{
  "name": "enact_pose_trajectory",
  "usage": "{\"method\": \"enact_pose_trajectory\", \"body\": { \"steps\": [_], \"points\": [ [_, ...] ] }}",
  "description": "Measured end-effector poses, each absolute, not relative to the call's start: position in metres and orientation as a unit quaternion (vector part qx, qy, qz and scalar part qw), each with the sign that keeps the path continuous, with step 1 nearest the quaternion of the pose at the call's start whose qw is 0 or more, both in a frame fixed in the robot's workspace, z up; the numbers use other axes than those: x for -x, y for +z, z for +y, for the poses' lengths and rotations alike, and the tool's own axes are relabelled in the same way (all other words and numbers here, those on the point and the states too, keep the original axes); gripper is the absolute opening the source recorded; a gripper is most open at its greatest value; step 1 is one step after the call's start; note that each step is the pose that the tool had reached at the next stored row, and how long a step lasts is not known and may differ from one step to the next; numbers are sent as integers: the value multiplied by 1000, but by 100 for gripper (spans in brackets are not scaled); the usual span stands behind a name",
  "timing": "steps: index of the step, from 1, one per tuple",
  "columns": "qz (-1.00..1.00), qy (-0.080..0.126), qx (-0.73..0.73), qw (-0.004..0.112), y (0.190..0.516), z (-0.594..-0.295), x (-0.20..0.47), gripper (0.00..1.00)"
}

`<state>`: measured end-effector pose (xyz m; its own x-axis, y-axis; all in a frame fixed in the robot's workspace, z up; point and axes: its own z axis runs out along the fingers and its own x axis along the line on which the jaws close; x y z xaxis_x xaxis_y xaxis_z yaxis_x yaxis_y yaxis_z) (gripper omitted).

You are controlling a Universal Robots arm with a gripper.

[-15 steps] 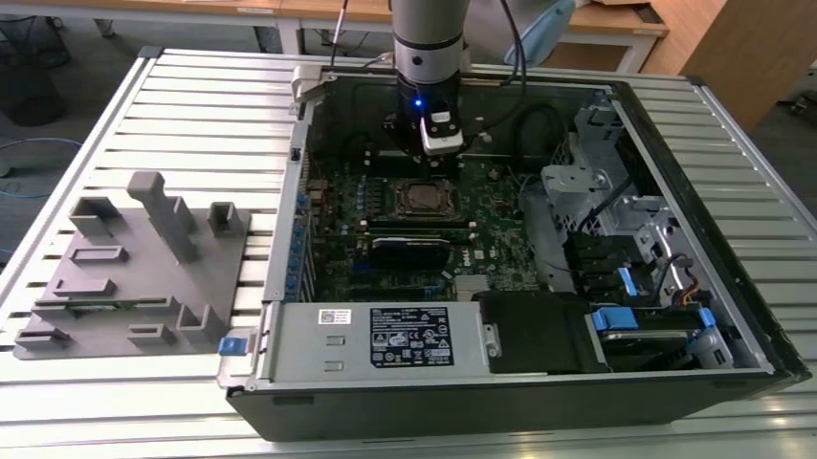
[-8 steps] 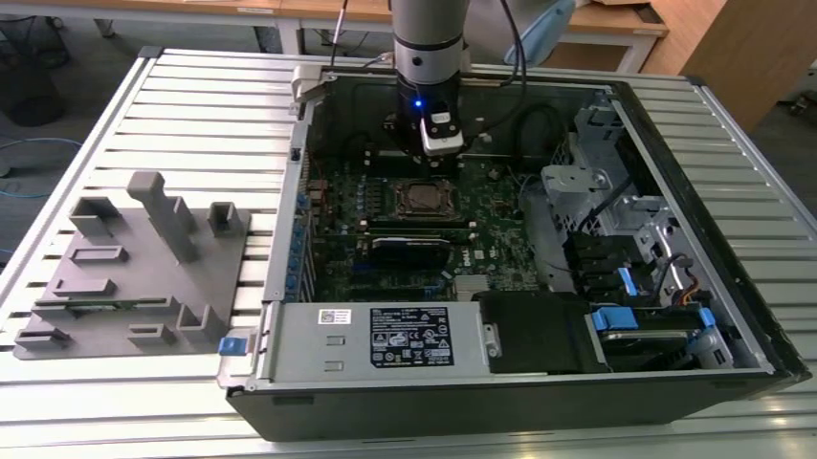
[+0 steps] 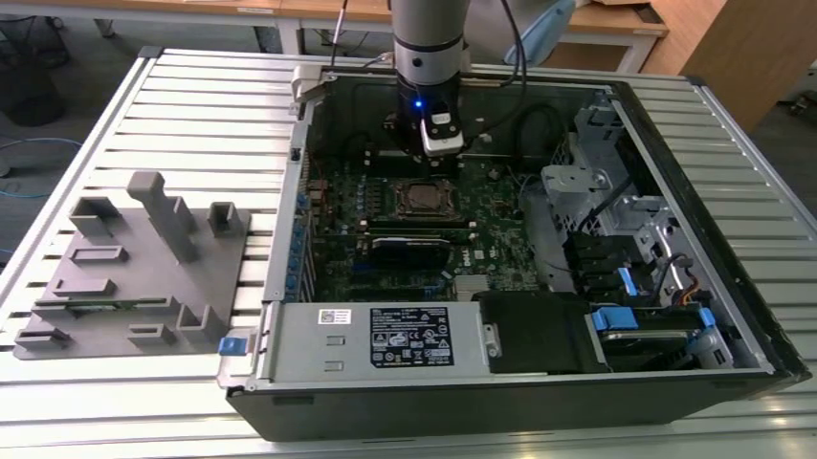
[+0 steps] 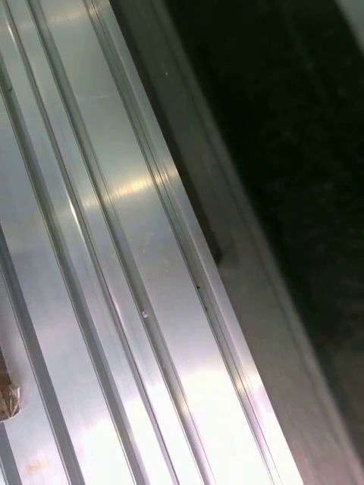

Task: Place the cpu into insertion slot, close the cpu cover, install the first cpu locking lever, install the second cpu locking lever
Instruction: 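Install the first cpu locking lever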

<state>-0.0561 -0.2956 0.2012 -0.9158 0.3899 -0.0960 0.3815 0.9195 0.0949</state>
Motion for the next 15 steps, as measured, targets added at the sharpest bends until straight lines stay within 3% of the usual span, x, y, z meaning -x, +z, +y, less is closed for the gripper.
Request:
{"method": "enact_pose_trajectory", "body": {
  "steps": [15],
  "points": [
    [978,45,-195,56,201,-303,56,10]
  ]
}}
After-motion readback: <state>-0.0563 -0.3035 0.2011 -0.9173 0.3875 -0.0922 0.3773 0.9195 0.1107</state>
